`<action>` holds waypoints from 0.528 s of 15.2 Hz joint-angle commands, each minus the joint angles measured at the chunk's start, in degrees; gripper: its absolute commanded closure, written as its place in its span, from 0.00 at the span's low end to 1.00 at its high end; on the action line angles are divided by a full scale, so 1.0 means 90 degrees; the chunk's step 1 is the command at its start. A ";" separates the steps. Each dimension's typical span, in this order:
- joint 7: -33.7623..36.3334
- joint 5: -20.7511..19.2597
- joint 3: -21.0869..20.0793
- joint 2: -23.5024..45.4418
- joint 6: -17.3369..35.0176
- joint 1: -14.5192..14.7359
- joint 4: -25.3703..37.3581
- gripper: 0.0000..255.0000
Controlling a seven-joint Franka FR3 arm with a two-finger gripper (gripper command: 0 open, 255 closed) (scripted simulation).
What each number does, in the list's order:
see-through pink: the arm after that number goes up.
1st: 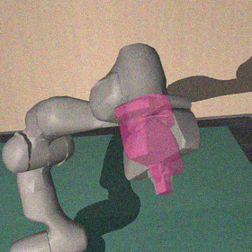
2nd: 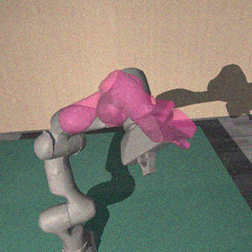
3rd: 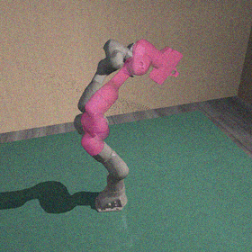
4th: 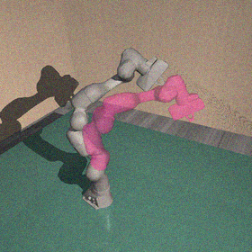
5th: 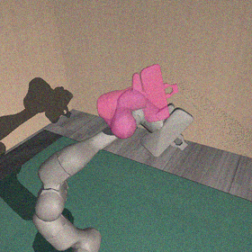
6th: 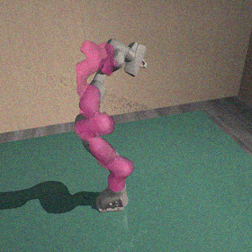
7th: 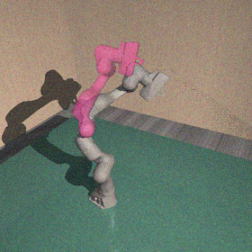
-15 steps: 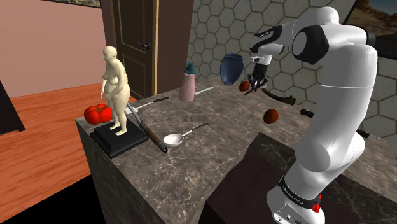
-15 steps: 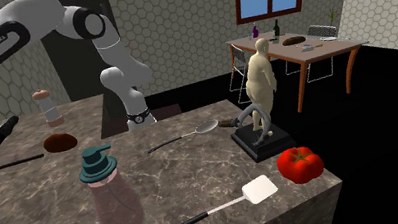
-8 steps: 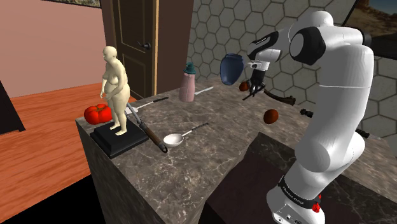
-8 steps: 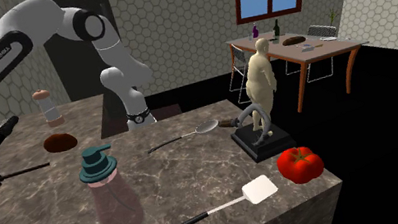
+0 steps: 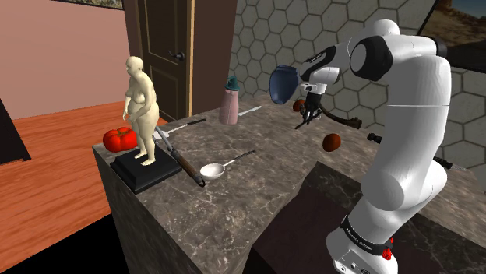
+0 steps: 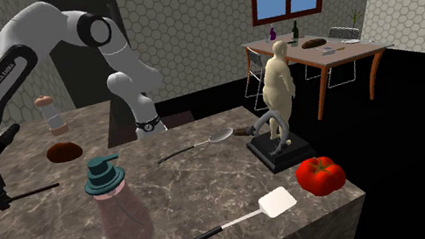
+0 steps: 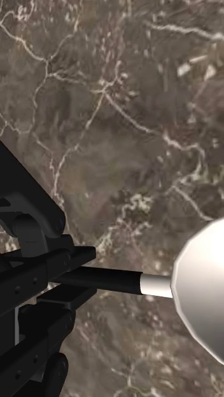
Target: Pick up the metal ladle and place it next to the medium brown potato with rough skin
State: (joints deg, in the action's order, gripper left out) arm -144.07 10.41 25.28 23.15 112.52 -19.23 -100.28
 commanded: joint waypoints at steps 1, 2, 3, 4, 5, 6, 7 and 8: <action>-0.0005 0.0009 -0.0004 0.0016 0.0036 -0.0002 -0.0018 1.00; -0.0005 0.0009 -0.0004 0.0016 0.0036 -0.0002 -0.0018 1.00; -0.0005 0.0009 -0.0004 0.0016 0.0036 -0.0002 -0.0018 1.00; -0.0005 0.0009 -0.0004 0.0016 0.0036 -0.0002 -0.0018 1.00; -0.0005 0.0009 -0.0004 0.0016 0.0036 -0.0002 -0.0018 1.00; -0.0005 0.0009 -0.0004 0.0016 0.0036 -0.0002 -0.0018 1.00; -0.0005 0.0009 -0.0004 0.0016 0.0036 -0.0002 -0.0018 1.00; -0.0006 0.0009 -0.0004 0.0016 0.0036 -0.0002 -0.0018 0.00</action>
State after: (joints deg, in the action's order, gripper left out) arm -144.12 10.50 25.24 23.30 112.84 -19.25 -100.45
